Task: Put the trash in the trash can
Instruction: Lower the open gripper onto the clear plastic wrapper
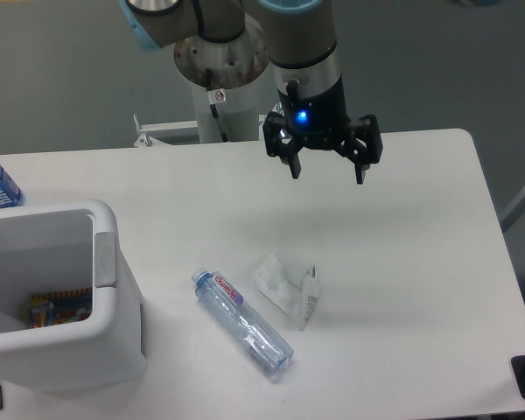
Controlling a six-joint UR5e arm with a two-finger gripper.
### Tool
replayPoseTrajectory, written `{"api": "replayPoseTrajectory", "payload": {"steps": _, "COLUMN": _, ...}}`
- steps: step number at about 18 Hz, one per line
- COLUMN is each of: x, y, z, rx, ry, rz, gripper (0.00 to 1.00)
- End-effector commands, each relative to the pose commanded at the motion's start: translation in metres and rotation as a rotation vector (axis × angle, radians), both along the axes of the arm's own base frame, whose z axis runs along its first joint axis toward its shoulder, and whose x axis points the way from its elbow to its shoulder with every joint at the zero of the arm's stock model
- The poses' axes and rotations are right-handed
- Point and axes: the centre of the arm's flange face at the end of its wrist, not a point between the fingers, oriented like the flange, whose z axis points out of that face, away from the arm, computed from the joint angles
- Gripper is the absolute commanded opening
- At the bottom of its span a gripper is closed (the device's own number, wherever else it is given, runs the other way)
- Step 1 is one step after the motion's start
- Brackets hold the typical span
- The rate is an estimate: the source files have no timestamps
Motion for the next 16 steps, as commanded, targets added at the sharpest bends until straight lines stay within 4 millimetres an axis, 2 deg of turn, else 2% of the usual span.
{"api": "replayPoseTrajectory", "payload": {"steps": 6, "x": 0.000, "y": 0.003, "z": -0.005, "rx": -0.002, "ry": -0.006, "rz": 0.007, "gripper": 1.00}}
{"api": "replayPoseTrajectory", "payload": {"steps": 8, "x": -0.001, "y": 0.005, "z": -0.018, "rx": -0.016, "ry": -0.025, "rz": 0.006, "gripper": 1.00}}
{"api": "replayPoseTrajectory", "payload": {"steps": 12, "x": 0.002, "y": 0.008, "z": -0.067, "rx": -0.028, "ry": -0.081, "rz": 0.123, "gripper": 1.00}}
{"api": "replayPoseTrajectory", "payload": {"steps": 13, "x": 0.011, "y": 0.016, "z": -0.100, "rx": -0.033, "ry": -0.110, "rz": 0.168, "gripper": 1.00}}
{"api": "replayPoseTrajectory", "payload": {"steps": 16, "x": 0.019, "y": 0.033, "z": -0.150, "rx": -0.061, "ry": -0.143, "rz": 0.175, "gripper": 1.00}}
